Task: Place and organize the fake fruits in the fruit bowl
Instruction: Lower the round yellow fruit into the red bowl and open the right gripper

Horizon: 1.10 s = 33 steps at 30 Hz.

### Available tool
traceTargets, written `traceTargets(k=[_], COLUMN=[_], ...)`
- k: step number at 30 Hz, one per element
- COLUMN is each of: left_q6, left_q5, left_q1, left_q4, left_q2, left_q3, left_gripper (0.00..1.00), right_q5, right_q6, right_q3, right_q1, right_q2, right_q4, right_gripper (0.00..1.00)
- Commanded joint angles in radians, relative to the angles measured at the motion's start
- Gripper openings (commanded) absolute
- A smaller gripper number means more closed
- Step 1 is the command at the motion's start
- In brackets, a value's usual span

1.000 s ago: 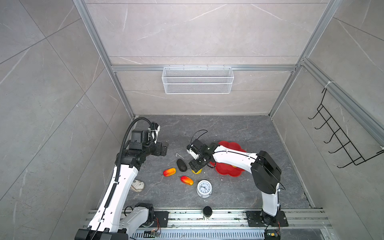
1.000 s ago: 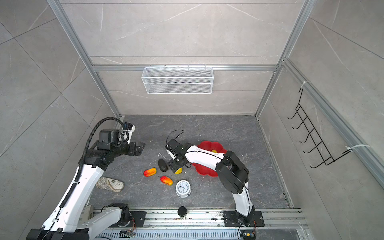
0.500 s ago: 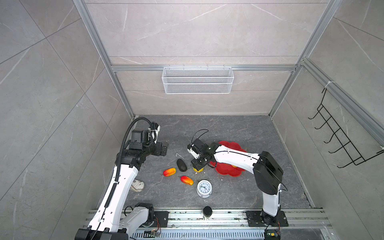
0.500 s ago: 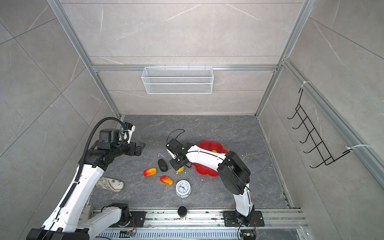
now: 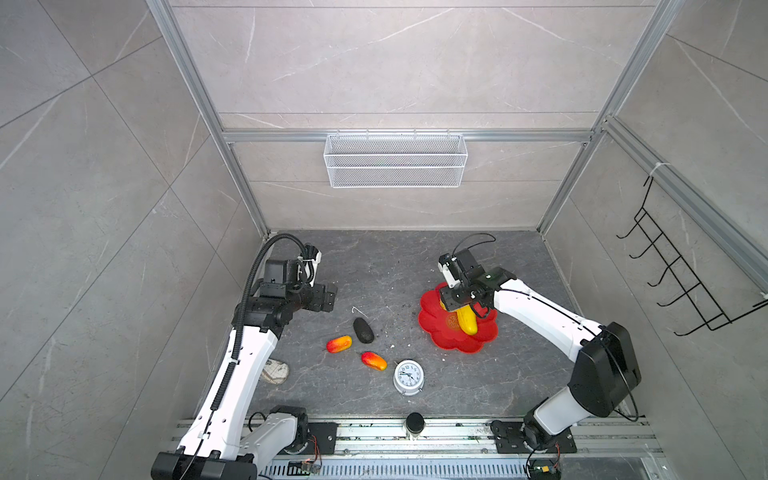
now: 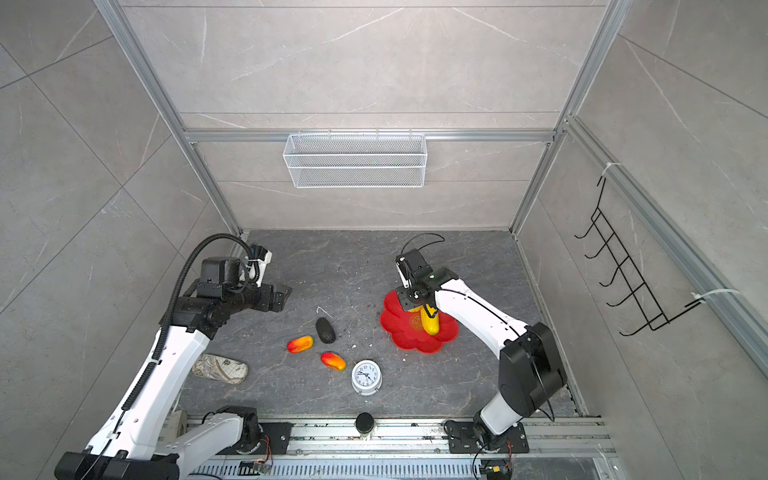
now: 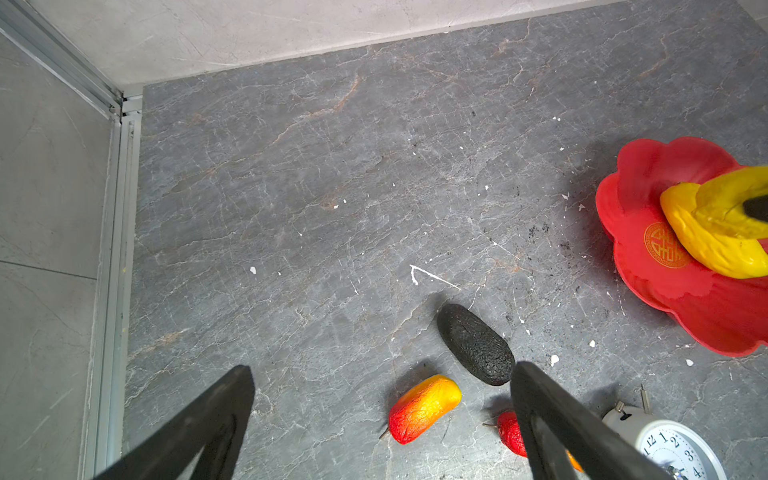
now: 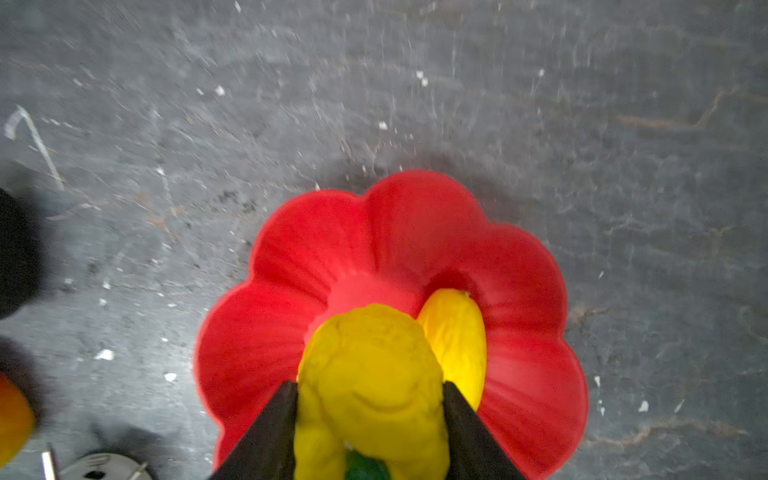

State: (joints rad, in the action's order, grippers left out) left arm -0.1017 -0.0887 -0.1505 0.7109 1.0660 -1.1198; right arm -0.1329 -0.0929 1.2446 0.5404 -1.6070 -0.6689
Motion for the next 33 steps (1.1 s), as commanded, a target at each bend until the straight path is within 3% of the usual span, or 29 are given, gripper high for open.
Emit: traceTargets(k=[1,16,22,26,30,33], left_q6=[-0.016,-0.015,-0.015,-0.016,-0.016,-0.018], left_q5=[-0.021,-0.028,-0.031,-0.032,-0.035,-0.035], left_q1=[0.005,0.005,0.005,0.005,0.004,0.005], left_q4=[-0.013,-0.014,-0.014,-0.016,-0.016,-0.017], left_q2=[0.000,-0.001,0.000,-0.001,-0.001,-0.004], left_q3=[-0.001,0.000,0.000,0.001,0.002,0.002], left_gripper=[1.00,1.00,1.00,1.00,1.00,1.00], right_q5=[0.016,0.018,0.012,0.007,-0.006,-0.025], right_q6=[0.015,-0.003,-0.011,-0.010,0.003,0.017], right_q3=[-0.042,-0.101,-0.105,-0.098,-0.074,-0.025], right_q1=[-0.022,-0.066,-0.072,-0.071,-0.070,-0.069], right_q2=[-0.036,-0.145,-0.184,-0.187,-0.144,-0.090], right_q4=[0.073,0.237,0.268,0.267,0.222,0.140], right_gripper=[0.49,0.49,0.54,0.63,0.84,0.94])
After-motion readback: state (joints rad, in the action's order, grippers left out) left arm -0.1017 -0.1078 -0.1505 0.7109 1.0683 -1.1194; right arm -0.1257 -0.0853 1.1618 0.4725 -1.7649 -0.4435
